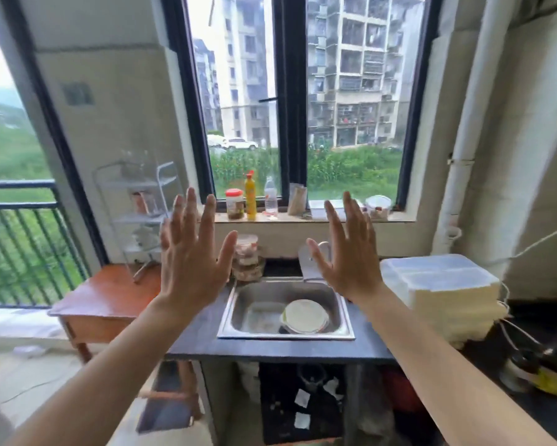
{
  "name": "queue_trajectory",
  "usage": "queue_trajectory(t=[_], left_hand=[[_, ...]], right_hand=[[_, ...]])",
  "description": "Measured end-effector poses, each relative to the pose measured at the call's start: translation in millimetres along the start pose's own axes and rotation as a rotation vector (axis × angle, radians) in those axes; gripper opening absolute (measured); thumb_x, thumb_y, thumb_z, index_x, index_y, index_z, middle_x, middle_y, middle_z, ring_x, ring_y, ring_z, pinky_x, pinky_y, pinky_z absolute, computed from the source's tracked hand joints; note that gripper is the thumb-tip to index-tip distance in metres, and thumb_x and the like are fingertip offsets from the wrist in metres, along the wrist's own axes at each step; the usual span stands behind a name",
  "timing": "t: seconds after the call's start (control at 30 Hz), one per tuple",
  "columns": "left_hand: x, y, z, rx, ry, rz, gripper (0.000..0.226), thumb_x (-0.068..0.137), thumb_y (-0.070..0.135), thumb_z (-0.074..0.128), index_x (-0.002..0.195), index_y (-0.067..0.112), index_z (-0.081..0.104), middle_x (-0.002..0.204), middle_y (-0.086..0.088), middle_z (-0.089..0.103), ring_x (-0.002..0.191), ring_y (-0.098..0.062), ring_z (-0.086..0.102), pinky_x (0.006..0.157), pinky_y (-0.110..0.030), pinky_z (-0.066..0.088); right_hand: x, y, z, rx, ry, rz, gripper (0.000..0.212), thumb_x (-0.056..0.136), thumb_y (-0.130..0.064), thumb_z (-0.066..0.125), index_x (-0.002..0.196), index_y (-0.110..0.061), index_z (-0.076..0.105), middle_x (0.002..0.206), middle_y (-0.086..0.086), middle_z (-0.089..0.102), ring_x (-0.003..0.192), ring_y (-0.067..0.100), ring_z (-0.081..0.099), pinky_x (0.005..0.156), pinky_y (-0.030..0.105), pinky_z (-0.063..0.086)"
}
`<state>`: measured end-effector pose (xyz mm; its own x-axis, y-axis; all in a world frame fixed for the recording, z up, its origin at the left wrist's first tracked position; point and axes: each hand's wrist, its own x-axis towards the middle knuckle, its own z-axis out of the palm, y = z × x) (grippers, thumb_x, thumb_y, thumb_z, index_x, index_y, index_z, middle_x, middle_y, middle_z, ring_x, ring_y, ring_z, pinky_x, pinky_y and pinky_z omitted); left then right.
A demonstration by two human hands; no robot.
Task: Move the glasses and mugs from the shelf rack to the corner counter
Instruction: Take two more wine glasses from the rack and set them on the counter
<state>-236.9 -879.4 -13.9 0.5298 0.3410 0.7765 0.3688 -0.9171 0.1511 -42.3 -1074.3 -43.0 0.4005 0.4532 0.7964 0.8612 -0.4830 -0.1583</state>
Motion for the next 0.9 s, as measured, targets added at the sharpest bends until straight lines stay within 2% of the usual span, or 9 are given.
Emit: queue_trajectory(t=[0.17,0.33,0.6,0.77,0.9], left_hand=[[17,-112,3,0.095,0.011,-0.106,0.069,0.098,0.051,0.036,0.157,0.017,0.021,0.167,-0.012,0.008,0.154,-0.03,0.006,0.12,-0.058,0.011],[25,-197,45,0.101,-0.011,-0.264,0.072,0.096,0.057,0.029,0.156,0.017,0.023,0.167,-0.01,0.01,0.154,-0.027,0.007,0.12,-0.056,0.016],[97,-322,139,0.194,-0.104,-0.359,0.073,0.095,0.058,0.03,0.158,0.022,0.017,0.168,-0.008,0.0,0.154,-0.026,0.002,0.122,-0.053,0.013],[155,-385,179,0.214,-0.142,-0.382,0.077,0.093,0.062,0.024,0.158,0.023,0.015,0.168,-0.008,0.001,0.154,-0.025,0.001,0.123,-0.05,0.012],[169,-427,204,0.195,-0.142,-0.425,0.076,0.094,0.061,0.026,0.158,0.022,0.015,0.167,-0.009,0.005,0.154,-0.024,0.003,0.123,-0.048,0.013]], right_hand=[[54,-75,109,0.155,-0.061,-0.123,0.074,0.095,-0.051,0.053,0.157,-0.016,0.03,0.168,0.017,0.014,0.153,0.035,0.02,0.121,0.056,0.022],[85,-114,216,0.247,-0.161,-0.151,0.074,0.095,-0.052,0.051,0.157,-0.018,0.028,0.167,0.016,0.014,0.151,0.037,0.025,0.118,0.057,0.028],[177,-132,374,0.333,-0.238,-0.18,0.075,0.096,-0.053,0.049,0.157,-0.017,0.027,0.166,0.015,0.018,0.15,0.035,0.026,0.117,0.048,0.031],[249,-139,454,0.386,-0.283,-0.195,0.072,0.096,-0.053,0.048,0.154,-0.015,0.032,0.161,0.018,0.026,0.144,0.041,0.036,0.111,0.056,0.042],[268,-157,506,0.418,-0.341,-0.179,0.071,0.098,-0.055,0.044,0.155,-0.016,0.028,0.162,0.016,0.026,0.145,0.038,0.035,0.108,0.053,0.045]])
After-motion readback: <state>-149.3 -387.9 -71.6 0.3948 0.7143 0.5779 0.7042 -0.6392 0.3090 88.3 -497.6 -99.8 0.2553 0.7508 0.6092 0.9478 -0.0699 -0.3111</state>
